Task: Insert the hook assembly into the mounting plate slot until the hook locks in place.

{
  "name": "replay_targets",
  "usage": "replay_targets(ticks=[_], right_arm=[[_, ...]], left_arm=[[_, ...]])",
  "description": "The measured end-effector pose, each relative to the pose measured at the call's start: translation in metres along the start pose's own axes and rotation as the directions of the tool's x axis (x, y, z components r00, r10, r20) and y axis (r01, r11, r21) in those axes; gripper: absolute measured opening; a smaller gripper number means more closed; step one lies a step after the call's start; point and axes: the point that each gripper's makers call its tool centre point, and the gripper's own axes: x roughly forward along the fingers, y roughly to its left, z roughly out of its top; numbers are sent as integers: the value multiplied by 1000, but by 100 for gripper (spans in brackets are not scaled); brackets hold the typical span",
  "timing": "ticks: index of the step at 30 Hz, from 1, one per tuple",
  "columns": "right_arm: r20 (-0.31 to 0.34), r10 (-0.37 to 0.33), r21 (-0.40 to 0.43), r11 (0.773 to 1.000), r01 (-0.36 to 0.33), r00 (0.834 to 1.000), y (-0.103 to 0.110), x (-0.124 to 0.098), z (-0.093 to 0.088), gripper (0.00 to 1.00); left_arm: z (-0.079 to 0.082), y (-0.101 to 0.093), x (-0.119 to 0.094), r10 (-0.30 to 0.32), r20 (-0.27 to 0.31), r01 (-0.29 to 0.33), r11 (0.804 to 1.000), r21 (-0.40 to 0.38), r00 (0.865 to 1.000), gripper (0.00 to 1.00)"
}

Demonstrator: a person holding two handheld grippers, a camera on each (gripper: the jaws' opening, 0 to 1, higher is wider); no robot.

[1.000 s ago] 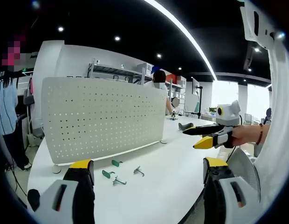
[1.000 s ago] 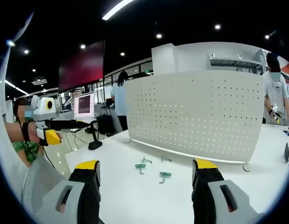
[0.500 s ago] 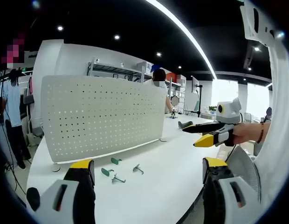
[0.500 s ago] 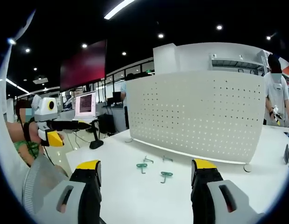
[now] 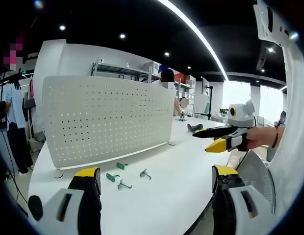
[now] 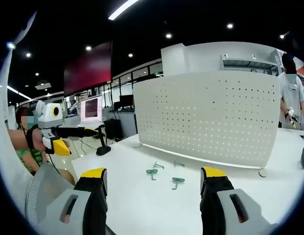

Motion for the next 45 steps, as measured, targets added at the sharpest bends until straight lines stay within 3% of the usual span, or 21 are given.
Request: replay_targets(ticks=[16, 38, 39, 45], right_arm=[[-5, 29, 16, 999, -29, 1000, 8, 6, -5, 78], [-11, 5, 60, 998, -4, 1000, 2, 4, -12, 76], [17, 2, 97, 995, -4, 1000, 1, 4, -8, 76], [10, -7, 98, 995, 6, 1000, -3, 2, -8, 76]], left_arm=[[-11, 4, 9, 16, -47, -16, 1000, -7, 999, 92], [-26, 12, 31, -18, -101, 18, 1000, -3, 995, 89], [-26, 12, 32, -19, -101, 18, 1000, -3, 995, 89], [-26, 13, 36, -16, -85, 14, 1000, -23, 996, 88]])
